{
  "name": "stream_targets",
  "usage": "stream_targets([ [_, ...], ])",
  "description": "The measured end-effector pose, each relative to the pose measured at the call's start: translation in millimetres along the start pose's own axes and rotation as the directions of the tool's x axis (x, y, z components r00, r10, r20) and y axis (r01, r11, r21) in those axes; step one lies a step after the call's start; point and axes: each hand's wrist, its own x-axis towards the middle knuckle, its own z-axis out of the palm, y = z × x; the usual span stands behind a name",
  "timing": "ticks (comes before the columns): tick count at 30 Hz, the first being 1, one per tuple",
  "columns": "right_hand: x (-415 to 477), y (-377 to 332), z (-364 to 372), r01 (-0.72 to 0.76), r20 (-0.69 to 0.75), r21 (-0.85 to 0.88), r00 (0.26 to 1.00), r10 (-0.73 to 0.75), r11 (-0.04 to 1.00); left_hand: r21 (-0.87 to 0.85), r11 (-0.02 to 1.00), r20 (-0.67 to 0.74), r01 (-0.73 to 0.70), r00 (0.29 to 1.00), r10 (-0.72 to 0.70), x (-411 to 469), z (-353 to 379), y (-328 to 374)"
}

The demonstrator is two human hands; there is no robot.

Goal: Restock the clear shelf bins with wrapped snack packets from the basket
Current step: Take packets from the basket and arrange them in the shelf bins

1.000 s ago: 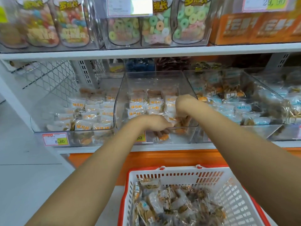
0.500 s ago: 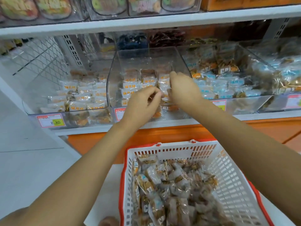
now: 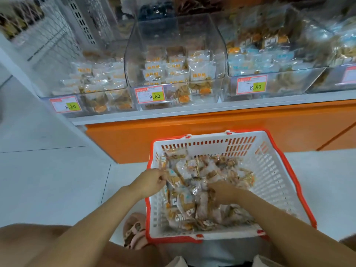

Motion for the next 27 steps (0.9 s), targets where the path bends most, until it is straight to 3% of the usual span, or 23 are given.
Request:
stream_targets([
  [5, -9, 8, -6, -0.02, -0.228, 0.033, 0.973, 0.027, 0.999, -0.116, 0.992, 0.004, 0.054, 0.999, -0.054, 4, -1, 12],
  [7, -19, 4, -27, -0.007, -0.335, 0.015, 0.942, 0.012, 1.0, -0.258, 0.96, 0.026, 0.11, 0.994, -0.107, 7, -2, 28],
  [8, -24, 1, -38, 0.035, -0.412, 0.019, 0.911, -0.024, 0.999, -0.422, 0.891, 0.076, 0.166, 0.986, -0.148, 8, -4, 39],
  [9, -33, -5, -50, 0.094, -0.497, 0.041, 0.866, -0.061, 0.995, -0.613, 0.753, 0.171, 0.239, 0.971, -0.168, 7, -9, 51],
  [11, -50, -18, -71, 0.256, -0.674, 0.026, 0.719, -0.172, 0.966, -0.861, 0.383, 0.34, 0.334, 0.939, -0.053, 7, -22, 73],
  [13, -64, -32, -88, 0.393, -0.79, -0.154, 0.502, -0.352, 0.906, -0.959, 0.111, 0.268, 0.261, 0.962, 0.052, 7, -38, 88],
  [15, -74, -41, -95, 0.431, -0.804, -0.335, 0.333, -0.493, 0.838, -0.996, -0.007, 0.092, 0.092, 0.996, 0.011, 9, -55, 95],
  [17, -78, -40, -102, 0.432, -0.831, -0.379, 0.23, -0.507, 0.818, -0.996, 0.066, -0.056, -0.053, 0.998, -0.034, 9, -72, 98],
  [20, -94, -35, -118, 0.504, -0.943, -0.177, 0.16, -0.293, 0.845, -0.948, 0.267, -0.188, -0.171, 0.981, -0.041, 6, -91, 98],
  [24, -119, -35, -140, 0.641, -0.964, 0.071, 0.24, -0.112, 0.765, -0.9, 0.335, -0.291, -0.278, 0.957, 0.012, 0, -106, 103],
  [27, -127, -38, -149, 0.739, -0.91, 0.312, 0.413, -0.035, 0.597, -0.84, 0.432, -0.335, -0.327, 0.94, 0.061, -4, -114, 108],
])
